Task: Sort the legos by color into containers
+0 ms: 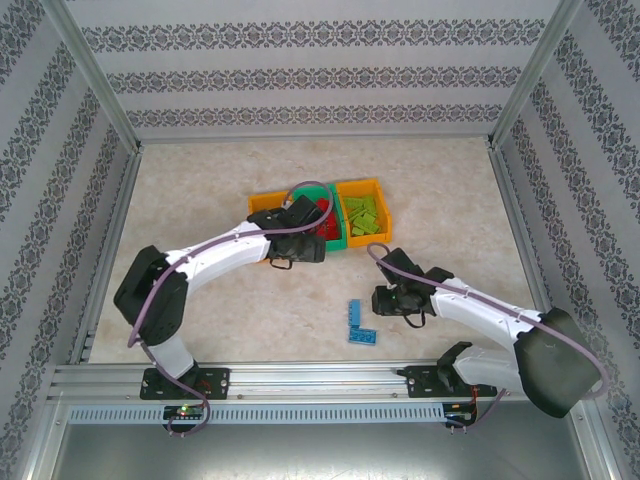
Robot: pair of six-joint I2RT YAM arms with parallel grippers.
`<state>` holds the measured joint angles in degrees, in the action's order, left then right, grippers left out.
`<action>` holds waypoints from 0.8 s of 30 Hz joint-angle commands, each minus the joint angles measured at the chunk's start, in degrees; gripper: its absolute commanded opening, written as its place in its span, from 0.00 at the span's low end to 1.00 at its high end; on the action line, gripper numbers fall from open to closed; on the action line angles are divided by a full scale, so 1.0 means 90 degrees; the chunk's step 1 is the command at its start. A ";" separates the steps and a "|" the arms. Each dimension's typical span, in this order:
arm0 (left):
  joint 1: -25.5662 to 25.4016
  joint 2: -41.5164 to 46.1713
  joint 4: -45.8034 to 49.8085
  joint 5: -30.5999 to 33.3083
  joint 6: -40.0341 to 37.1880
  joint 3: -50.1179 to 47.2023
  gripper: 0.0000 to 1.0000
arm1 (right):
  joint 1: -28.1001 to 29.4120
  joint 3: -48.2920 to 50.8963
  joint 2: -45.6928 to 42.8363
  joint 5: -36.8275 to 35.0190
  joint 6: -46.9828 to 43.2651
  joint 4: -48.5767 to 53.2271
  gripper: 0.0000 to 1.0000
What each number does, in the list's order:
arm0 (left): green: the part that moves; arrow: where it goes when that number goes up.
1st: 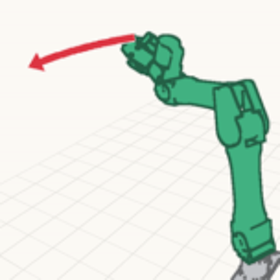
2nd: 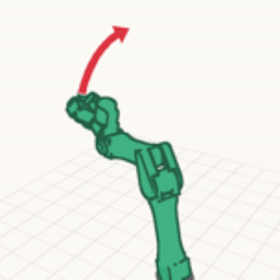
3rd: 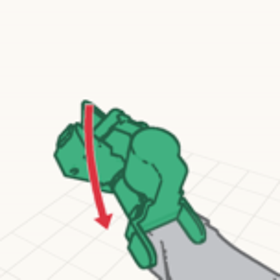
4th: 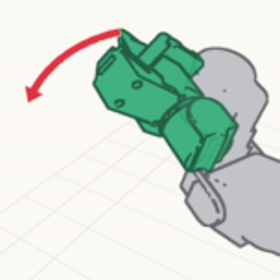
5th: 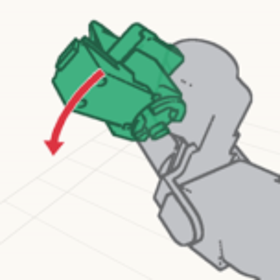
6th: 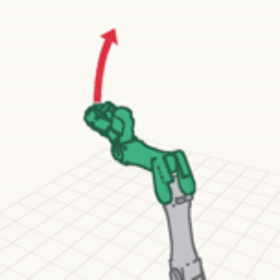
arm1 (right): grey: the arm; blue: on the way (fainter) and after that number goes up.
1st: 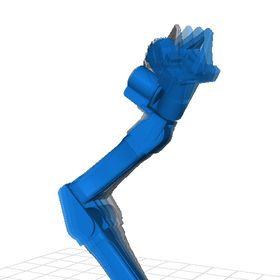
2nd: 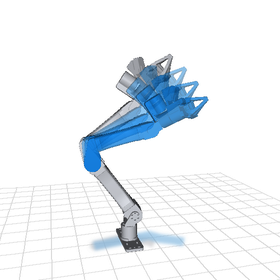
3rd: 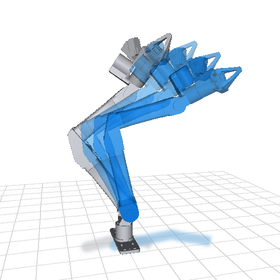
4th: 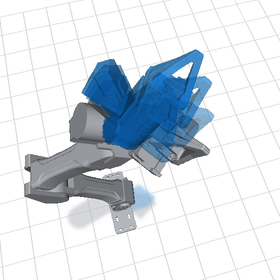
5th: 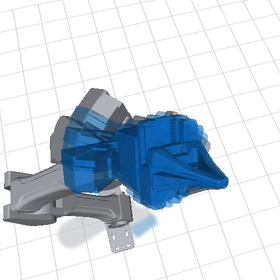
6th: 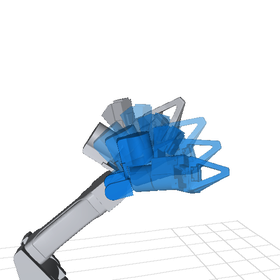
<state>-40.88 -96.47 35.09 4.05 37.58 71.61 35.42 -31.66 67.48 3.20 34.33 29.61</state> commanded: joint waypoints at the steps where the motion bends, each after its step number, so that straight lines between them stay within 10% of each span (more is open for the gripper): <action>1: -0.0038 0.0595 -0.0002 0.0584 0.0245 -0.0311 0.89 | 0.0060 -0.0536 -0.0261 -0.0045 -0.0044 -0.0183 0.26; 11: 0.0086 0.2231 0.0230 0.1381 0.0957 -0.1918 0.99 | 0.0279 -0.3397 0.2004 0.1827 -0.0313 -0.1413 0.25; 24: 0.0373 0.3762 0.0544 0.1295 0.1146 -0.3092 0.99 | 0.0549 -0.6866 0.5161 0.2083 -0.0257 -0.0812 0.31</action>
<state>-38.13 -63.37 38.30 15.31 47.66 44.27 40.36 -88.36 110.78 21.34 32.18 19.09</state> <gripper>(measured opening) 0.994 0.311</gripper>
